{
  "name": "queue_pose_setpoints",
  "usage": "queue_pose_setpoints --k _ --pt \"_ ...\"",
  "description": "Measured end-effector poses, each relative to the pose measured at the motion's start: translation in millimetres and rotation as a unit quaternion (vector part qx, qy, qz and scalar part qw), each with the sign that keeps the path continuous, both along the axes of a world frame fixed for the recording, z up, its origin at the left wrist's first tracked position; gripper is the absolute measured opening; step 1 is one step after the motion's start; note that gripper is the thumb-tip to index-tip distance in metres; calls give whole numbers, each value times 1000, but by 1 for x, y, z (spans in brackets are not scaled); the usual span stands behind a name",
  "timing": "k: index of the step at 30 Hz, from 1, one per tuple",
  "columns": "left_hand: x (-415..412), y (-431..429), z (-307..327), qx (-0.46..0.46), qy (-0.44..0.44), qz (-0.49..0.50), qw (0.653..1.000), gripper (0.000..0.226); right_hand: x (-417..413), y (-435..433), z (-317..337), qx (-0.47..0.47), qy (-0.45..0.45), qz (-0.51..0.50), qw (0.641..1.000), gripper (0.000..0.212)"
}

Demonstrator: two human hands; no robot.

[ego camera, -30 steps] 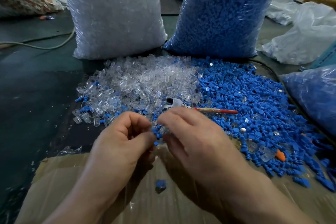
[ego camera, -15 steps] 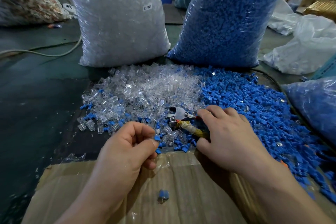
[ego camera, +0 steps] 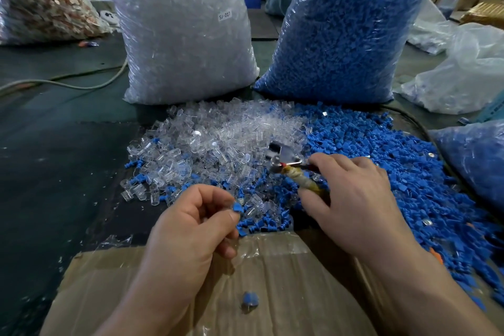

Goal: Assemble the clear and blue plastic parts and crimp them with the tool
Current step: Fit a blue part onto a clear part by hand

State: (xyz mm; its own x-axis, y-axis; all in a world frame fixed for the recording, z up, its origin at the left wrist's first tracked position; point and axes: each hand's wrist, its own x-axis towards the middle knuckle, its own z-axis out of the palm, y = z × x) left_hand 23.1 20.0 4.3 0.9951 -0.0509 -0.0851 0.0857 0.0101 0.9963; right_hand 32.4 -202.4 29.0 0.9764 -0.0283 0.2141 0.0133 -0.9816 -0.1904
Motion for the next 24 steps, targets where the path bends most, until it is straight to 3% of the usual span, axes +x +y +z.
queue_pose_setpoints --k 5,9,14,19,24 --pt "1 0 3 -64 2 13 998 24 -12 3 9 88 -42 79 992 44" --pt "1 3 6 -109 -26 2 994 15 -23 10 14 76 -24 154 985 51" --pt "1 2 4 -103 -61 -7 993 16 -27 11 17 52 7 160 986 59" --pt "1 6 3 -79 -85 -10 993 17 -29 11 19 48 7 179 983 53" --pt "2 8 3 -54 -94 0 994 20 -30 11 18 82 -8 178 981 53"
